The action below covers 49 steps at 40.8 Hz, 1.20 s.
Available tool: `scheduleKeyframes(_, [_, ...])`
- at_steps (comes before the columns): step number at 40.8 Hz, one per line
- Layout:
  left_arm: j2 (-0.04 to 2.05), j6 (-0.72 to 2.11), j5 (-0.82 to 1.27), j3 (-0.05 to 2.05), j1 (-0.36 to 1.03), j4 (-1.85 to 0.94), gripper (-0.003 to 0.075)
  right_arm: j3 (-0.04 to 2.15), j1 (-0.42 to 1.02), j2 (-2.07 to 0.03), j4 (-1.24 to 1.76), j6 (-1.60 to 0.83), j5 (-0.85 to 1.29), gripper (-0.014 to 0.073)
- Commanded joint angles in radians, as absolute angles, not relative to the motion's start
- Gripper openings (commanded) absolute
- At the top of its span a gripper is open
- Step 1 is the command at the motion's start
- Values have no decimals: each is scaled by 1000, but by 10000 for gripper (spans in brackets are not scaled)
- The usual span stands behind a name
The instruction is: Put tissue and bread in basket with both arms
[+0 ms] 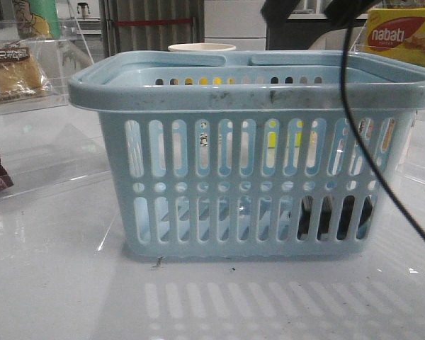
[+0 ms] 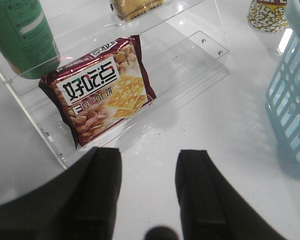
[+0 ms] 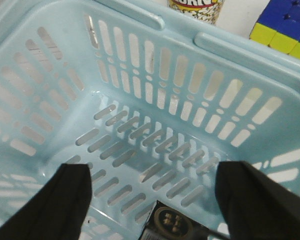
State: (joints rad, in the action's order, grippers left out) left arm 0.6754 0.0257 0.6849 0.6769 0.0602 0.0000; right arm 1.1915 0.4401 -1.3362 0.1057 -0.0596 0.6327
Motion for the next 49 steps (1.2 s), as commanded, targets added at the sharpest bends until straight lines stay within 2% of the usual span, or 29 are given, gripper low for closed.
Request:
scheduleKeyframes(1, [679,23,613,704,61,0,330,1155,440,-1192,107,-100,581,612])
scheduleKeyframes(8, [679,23,608,704,61,0,356,1020,440,-1008,107,-109,578,612])
scheduleKeyframes(15, [681,23,542,704,61,0,566,896,440,-859,107,-109,584,612])
scheduleKeyframes(17, [706,23,525,711,61,0,595,874,440,-830,107,-109,584,612])
scheduleKeyframes(22, [793,23,521,761,61,0,599,841,440,-803,107,-109,594,612])
scheduleKeyframes(37, [1238,23,441,1029,61,12,597,841,440,-805,107,-109,624,612])
scheduleKeyframes(49, [1550,26,586,1353,56,20,597,841,440,-805,107,-109,624,612])
